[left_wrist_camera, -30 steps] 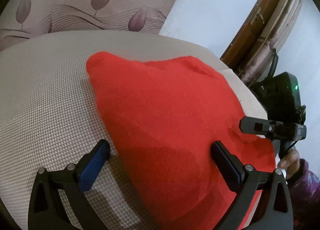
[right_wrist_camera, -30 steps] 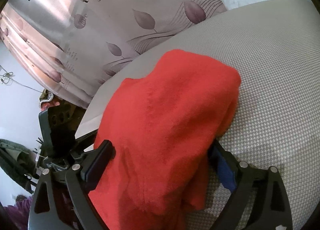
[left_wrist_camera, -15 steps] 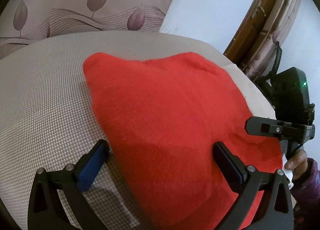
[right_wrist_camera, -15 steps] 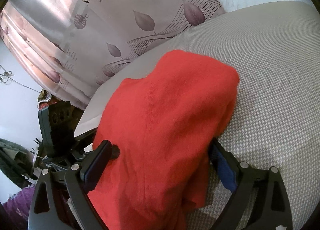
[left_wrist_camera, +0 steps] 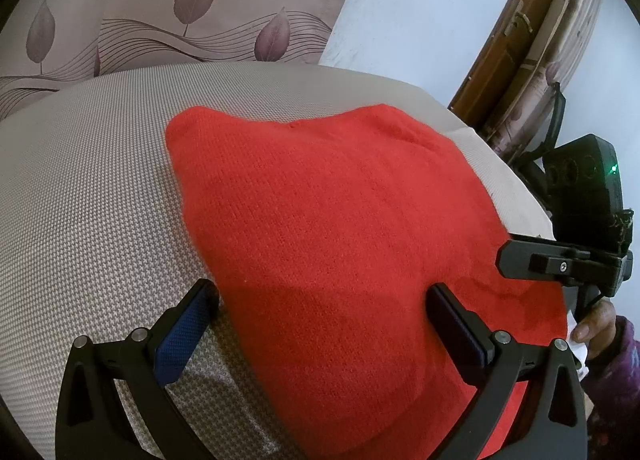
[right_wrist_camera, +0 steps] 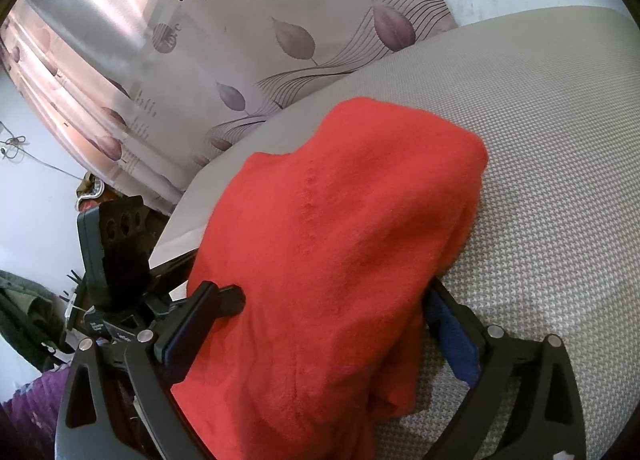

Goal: Fold small clothes

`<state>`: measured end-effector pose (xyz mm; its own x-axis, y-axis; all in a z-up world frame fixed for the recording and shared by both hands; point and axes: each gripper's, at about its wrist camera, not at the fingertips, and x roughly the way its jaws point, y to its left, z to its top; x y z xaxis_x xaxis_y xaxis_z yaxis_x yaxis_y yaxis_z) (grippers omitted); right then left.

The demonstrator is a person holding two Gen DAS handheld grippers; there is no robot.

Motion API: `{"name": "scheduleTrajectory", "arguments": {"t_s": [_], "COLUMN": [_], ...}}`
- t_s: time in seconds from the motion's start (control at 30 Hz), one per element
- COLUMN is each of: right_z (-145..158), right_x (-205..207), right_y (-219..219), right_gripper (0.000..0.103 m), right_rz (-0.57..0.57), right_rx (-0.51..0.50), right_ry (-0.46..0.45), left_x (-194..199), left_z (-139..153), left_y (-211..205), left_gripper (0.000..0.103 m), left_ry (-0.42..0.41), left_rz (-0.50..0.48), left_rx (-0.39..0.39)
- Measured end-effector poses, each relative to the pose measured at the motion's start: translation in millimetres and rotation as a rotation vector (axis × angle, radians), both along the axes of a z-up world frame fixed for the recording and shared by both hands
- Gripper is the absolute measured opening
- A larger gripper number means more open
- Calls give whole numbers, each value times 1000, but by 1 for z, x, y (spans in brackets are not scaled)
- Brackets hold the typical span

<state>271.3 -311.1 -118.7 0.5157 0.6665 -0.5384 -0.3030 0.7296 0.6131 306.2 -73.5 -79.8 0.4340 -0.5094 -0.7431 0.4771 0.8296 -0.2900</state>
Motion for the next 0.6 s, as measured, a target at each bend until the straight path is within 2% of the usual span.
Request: {"name": "scheduleTrajectory", "arguments": {"t_s": [0.37,0.6], "right_z": [1,-1], "right_x": [0,1], "right_y": [3,-1], "right_gripper": [100,101], "right_rz": [4,16], "right_rx": [-23,16], "right_ry": [-3,12], "left_x": [2,2], "left_z": [-1,-1], "left_y": [-1,1], "left_gripper": [103,103], "left_ry": [-1,4], "left_rz": [1,-6], "left_rx": [0,-6]}}
